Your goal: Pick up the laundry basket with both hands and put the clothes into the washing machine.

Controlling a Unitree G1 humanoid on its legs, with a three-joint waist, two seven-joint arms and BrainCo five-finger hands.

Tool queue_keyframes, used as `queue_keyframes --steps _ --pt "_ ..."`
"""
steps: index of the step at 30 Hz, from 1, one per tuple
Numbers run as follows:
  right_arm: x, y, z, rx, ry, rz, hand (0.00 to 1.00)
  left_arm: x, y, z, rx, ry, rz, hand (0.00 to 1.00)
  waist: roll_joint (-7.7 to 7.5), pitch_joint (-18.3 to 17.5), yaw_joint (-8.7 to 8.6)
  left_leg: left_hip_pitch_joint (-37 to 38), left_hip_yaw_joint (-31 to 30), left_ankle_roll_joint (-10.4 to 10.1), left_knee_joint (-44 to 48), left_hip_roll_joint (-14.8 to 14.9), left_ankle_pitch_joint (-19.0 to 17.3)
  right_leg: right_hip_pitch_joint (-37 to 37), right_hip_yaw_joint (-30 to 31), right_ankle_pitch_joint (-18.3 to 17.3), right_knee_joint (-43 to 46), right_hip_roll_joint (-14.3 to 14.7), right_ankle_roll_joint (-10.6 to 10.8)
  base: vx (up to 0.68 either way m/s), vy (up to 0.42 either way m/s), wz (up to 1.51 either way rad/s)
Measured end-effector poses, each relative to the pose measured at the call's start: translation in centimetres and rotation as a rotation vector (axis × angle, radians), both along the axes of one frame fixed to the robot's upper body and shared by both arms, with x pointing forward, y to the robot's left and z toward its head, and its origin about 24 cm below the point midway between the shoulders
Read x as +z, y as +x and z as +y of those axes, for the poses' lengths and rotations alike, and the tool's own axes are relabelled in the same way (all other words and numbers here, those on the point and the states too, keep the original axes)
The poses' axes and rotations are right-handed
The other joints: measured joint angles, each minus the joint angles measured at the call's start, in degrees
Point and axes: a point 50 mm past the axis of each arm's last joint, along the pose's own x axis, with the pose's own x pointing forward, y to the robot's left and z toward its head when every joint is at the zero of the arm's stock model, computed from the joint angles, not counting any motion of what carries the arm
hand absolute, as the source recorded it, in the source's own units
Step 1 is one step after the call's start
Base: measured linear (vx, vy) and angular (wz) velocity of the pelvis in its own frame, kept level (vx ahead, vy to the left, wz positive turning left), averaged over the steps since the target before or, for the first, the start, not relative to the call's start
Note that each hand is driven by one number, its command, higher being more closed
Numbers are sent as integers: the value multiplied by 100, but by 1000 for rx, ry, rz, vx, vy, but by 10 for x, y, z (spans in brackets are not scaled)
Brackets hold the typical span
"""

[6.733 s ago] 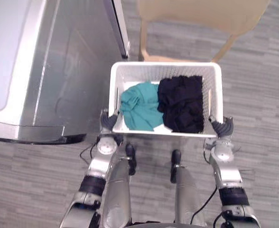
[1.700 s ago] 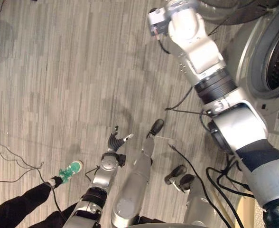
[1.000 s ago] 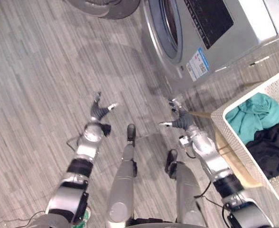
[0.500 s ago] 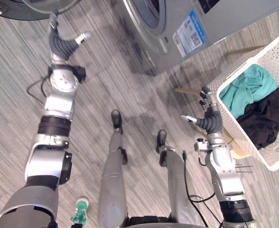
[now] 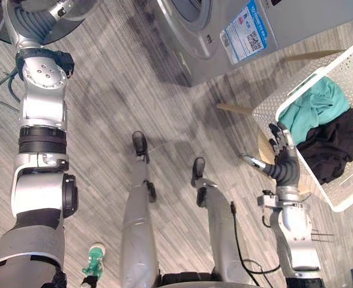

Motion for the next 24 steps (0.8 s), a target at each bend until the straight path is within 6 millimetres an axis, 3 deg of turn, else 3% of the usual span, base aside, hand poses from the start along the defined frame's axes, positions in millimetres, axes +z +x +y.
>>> queue_keyframes --steps 8,12,16,19,23,24 --pt "-3 -8 2 7 18 -5 0 17 -19 25 99 -57 -86 0 -55 -34 -5 -46 -17 -15 219 146 -19 286 -190 156 -335 137 -41 32 -11 2" --pt "-5 -12 4 24 43 1 0 31 -38 45 177 -58 -149 0 -188 -116 -6 -41 -6 -16 240 214 -19 303 -181 196 -381 204 -99 5 -22 -7" --pt "-6 -12 5 39 44 6 0 29 -38 44 177 -60 -157 0 -253 -158 -16 44 -14 -14 243 189 -16 388 -192 204 -377 180 -100 11 -3 3" --pt "-4 -12 6 44 44 -4 0 6 -36 40 161 -34 -115 0 -253 -158 -2 222 12 -14 242 162 -17 533 -186 197 -341 145 -93 29 -13 5" --pt "3 -9 8 50 41 -33 0 -84 -32 20 58 -58 53 0 -234 -179 5 831 97 -25 243 69 -106 998 -167 10 -120 18 -85 1 -29 9" --pt "6 -9 9 51 37 -37 0 -121 -36 13 11 -95 132 0 -231 -274 8 1019 183 -48 243 47 -191 1129 -135 -59 -79 -22 -92 -20 -27 -5"
